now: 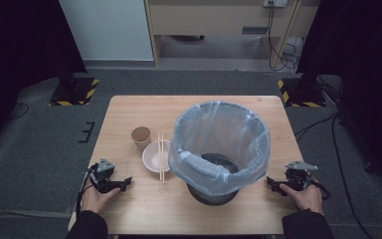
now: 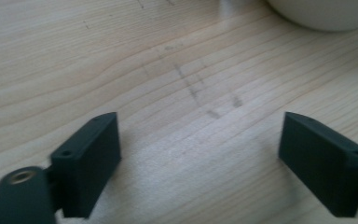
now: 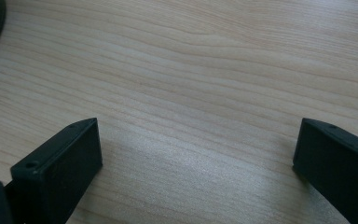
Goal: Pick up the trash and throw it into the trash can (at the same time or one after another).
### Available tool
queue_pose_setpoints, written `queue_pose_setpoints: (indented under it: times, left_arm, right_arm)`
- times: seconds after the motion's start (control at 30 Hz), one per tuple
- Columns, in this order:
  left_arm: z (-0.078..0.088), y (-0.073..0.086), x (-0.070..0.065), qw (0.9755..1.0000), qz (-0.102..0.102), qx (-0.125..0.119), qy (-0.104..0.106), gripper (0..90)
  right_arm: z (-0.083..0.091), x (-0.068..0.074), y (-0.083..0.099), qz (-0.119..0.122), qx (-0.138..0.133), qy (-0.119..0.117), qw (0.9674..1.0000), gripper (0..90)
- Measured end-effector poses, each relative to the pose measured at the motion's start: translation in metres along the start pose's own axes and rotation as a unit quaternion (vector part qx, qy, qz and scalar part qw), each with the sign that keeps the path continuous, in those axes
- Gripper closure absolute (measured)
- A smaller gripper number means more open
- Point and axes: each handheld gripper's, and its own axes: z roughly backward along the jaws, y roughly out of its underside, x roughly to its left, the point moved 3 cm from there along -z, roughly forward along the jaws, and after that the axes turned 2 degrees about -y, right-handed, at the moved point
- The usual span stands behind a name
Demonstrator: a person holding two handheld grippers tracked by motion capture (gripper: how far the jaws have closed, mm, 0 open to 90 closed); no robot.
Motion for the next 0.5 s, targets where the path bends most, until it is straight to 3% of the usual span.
queue_pose_setpoints:
  times: [0.03, 0.27, 0.43, 0.5]
  left_arm:
    - [0.001, -0.001, 0.000, 1.0000, 0.007, 0.000, 0.004, 17.7]
    - [0.019, -0.012, -0.004, 0.9990, 0.002, -0.045, -0.003, 19.4]
    - [0.025, -0.015, -0.004, 0.9985, -0.002, -0.054, -0.007, 18.5]
    - [0.029, -0.018, -0.002, 0.9981, -0.004, -0.059, -0.018, 18.2]
  right_arm:
    - [0.000, 0.000, 0.000, -0.001, 0.000, 0.001, 1.0000, 1.3]
    - [0.002, -0.003, 0.002, -0.006, 0.000, 0.005, 1.0000, 1.0]
    - [0.002, -0.002, 0.002, -0.007, 0.000, 0.007, 1.0000, 0.9]
    - [0.002, -0.002, 0.002, -0.005, 0.001, 0.007, 1.0000, 0.9]
